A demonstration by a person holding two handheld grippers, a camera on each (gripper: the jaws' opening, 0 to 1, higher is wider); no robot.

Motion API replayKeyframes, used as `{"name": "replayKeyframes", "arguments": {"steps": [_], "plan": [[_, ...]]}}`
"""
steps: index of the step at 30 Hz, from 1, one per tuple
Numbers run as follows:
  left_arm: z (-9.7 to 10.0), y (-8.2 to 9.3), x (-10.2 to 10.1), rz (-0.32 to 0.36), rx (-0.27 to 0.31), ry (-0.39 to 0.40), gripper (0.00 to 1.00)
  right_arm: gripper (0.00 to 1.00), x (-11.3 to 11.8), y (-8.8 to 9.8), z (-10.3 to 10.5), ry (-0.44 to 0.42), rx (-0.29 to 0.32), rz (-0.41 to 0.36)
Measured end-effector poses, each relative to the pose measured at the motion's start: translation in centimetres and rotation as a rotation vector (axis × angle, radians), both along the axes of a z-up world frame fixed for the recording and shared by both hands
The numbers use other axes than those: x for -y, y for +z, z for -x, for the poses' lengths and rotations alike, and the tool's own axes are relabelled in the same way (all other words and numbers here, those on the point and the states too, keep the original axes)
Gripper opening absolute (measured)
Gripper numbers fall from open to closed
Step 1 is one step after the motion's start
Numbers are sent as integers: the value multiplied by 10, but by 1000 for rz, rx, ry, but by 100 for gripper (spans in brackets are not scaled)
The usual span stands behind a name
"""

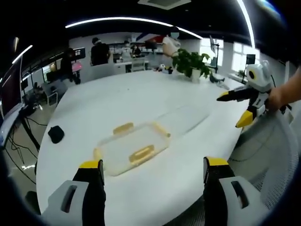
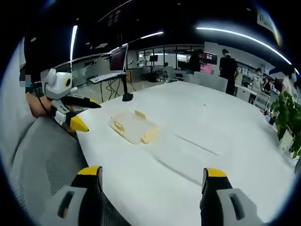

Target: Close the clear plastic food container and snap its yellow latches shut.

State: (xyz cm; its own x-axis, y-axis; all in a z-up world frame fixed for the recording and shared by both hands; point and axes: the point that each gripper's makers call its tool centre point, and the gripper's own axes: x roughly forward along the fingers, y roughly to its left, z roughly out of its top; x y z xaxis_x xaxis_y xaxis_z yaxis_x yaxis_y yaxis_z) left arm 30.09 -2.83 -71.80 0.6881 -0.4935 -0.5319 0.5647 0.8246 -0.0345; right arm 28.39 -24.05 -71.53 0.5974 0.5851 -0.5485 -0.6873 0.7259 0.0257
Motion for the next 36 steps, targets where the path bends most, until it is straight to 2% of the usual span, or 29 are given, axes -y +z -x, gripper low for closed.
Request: {"name": "replayKeyframes", "arguments": {"steps": [7,10,15,17,20,22,25,30,34,36], "plan": [[1,0,-1,-3,0,-5,84,85,-9,1,2,52,5,11],[1,3,-3,11,-1,-2,80,83,-11,2,2,69,1,16],[1,5,-5,29,-3,-2,80,79,-13,4,-2,75,0,17],[2,0,-9,1,-8,-22,79,77,-16,6,-5,82,6,19],[4,-5,-13,-2,-23,-35,79,78,-21,6,-7,105,15,33],[6,-7,-14,-14,-28,-60,79,75,-24,6,-8,127,23,44],[5,-13,-19,-93,-10,-117,74,72,-28,4,-8,138,10,42],[-4,-10,-21,-80,-2,-139,75,70,-34,2,-10,175,3,59],[-10,-11,-27,-97,-3,-147,75,68,-38,3,-17,186,-3,65],[-14,-11,-30,-92,-6,-146,75,67,-41,8,-25,166,-12,23]]}}
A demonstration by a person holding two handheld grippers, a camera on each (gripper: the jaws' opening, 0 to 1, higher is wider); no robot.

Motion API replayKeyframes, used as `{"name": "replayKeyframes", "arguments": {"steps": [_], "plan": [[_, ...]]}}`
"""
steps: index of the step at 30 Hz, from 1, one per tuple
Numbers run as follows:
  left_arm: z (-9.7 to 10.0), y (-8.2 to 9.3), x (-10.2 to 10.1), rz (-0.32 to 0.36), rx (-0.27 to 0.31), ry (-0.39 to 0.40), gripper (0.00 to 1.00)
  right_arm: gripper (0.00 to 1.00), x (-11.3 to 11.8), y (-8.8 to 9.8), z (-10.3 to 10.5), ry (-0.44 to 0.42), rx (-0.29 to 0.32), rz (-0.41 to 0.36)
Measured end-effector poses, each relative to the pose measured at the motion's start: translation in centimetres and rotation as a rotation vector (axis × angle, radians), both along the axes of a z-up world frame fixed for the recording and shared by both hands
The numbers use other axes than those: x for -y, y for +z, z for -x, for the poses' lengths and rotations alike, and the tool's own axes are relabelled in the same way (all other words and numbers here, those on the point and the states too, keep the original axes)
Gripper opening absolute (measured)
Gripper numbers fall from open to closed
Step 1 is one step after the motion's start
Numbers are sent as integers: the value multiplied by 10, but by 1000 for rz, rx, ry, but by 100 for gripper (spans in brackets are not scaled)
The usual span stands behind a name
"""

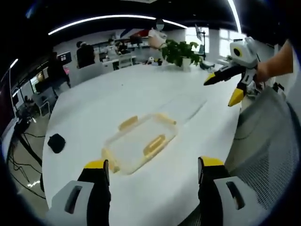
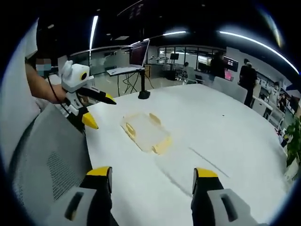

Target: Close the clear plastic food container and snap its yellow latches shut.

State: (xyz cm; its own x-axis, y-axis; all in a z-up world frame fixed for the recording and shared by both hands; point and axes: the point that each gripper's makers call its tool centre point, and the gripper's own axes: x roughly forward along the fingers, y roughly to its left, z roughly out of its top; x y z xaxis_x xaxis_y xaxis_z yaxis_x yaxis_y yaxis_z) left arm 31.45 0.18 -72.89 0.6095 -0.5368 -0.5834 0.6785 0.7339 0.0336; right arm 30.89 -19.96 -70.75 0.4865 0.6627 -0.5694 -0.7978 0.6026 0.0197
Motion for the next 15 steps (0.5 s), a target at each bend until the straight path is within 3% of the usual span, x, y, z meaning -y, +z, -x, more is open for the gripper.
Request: {"name": "replayKeyframes", "arguments": {"steps": [6,15], "plan": [[-11,3,-5,15,-9,5,74,64,-8,7,-18,-9,-6,-26],[-20,5,3,16,-25,-60,74,63,-26,2,-30,73,0,14]]}}
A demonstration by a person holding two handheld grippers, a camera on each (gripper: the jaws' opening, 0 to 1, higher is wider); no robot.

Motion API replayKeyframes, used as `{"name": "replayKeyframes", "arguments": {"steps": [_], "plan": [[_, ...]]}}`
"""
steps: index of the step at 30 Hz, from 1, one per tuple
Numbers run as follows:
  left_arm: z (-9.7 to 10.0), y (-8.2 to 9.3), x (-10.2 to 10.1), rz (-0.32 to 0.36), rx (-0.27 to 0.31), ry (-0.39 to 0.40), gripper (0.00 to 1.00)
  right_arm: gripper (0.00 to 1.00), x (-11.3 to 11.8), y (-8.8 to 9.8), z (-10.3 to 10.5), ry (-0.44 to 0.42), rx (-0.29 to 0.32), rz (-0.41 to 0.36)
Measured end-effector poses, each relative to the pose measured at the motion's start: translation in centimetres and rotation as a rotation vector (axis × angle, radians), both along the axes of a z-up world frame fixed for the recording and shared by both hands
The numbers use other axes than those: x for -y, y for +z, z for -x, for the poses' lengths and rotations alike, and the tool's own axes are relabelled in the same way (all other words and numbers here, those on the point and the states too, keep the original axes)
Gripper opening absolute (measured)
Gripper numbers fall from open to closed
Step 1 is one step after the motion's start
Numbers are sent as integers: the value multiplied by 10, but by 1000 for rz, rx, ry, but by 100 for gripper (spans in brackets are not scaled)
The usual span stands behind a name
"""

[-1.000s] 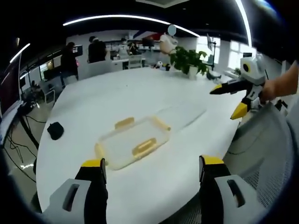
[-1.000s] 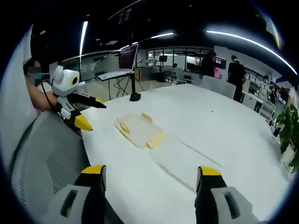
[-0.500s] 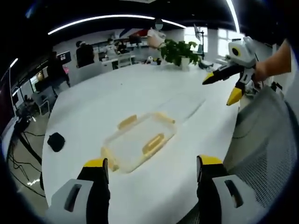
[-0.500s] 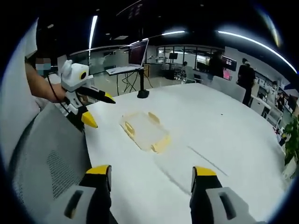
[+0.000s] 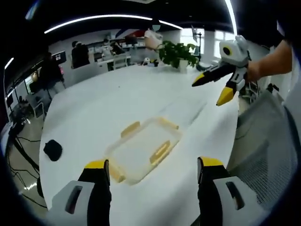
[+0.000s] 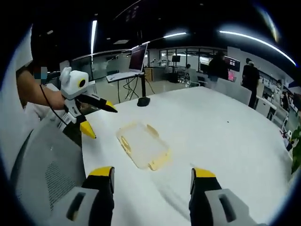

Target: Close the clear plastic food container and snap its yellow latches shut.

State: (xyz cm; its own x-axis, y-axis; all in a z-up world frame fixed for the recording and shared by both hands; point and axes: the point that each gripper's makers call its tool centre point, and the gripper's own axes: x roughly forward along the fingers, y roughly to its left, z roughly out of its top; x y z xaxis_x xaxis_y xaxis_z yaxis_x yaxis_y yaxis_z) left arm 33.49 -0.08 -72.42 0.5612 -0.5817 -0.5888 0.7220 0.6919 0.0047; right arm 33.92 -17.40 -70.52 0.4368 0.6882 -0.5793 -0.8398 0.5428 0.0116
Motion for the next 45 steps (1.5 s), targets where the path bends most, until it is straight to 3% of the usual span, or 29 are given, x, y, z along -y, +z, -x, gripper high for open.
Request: {"name": "replayKeyframes", "arguments": {"steps": [17,31,33,45], "plan": [[-10,-15,-11,-114,-17,-119,72,60,-19,-3,-19,100,9,69],[-24,-27,-26,-167,-55,-174,69,57,-27,-20,-26,211,-23,159],[-26,-29,-29,-182,-58,-184,69,56,-25,-25,-26,249,-17,211],[-39,-36,-34,-247,-56,-230,69,55,-30,-36,-32,323,-27,264]]}}
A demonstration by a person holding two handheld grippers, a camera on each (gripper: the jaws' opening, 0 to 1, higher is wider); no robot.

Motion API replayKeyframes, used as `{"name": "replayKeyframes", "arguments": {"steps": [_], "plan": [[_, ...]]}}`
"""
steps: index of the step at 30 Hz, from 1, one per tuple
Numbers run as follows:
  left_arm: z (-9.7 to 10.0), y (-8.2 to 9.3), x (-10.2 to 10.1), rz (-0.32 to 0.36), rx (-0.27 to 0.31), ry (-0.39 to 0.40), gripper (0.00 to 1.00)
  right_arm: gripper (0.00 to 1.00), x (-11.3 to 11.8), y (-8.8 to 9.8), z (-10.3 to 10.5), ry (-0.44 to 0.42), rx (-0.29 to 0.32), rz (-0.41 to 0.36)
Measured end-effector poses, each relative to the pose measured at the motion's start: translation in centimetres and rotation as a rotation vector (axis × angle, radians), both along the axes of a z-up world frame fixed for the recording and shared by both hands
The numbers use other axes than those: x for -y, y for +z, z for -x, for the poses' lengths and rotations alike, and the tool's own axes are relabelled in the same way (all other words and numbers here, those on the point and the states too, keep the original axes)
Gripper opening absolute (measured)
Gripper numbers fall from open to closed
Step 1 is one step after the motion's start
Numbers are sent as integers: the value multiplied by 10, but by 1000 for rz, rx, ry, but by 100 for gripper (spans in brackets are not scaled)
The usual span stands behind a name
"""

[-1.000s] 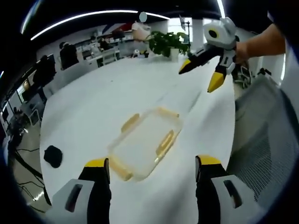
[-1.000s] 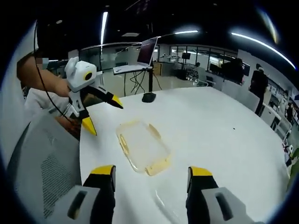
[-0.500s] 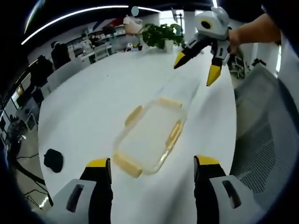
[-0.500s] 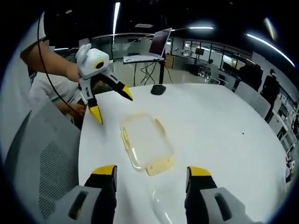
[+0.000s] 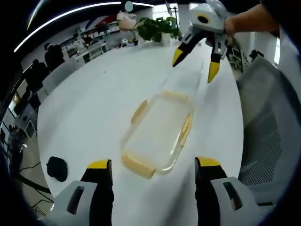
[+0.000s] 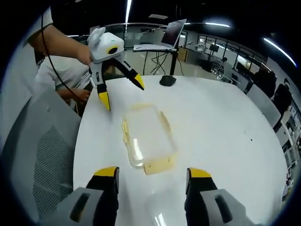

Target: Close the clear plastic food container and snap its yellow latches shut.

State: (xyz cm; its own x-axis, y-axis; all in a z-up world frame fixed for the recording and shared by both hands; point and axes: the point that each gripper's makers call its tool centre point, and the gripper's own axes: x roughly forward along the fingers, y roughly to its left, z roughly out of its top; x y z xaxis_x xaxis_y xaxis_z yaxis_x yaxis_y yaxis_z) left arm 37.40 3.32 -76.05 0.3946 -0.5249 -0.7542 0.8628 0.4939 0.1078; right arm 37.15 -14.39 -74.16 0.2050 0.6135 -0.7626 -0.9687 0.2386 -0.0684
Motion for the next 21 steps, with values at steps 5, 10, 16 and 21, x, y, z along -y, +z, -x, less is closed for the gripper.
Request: {"name": "replayKeyframes", "arguments": {"steps": [5,10,16,21], "plan": [[-1,-5,-5,-22,-16,-17,69,54,-6,-5,1,46,-14,13],[-3,-13,-9,-50,-41,-37,68,53,-10,-11,-1,95,-14,49],[-9,-21,-16,-107,-54,-74,66,52,-14,-16,-7,118,-22,76],[-14,-24,-18,-120,-73,-81,66,51,-17,-25,-12,138,-32,107]]}}
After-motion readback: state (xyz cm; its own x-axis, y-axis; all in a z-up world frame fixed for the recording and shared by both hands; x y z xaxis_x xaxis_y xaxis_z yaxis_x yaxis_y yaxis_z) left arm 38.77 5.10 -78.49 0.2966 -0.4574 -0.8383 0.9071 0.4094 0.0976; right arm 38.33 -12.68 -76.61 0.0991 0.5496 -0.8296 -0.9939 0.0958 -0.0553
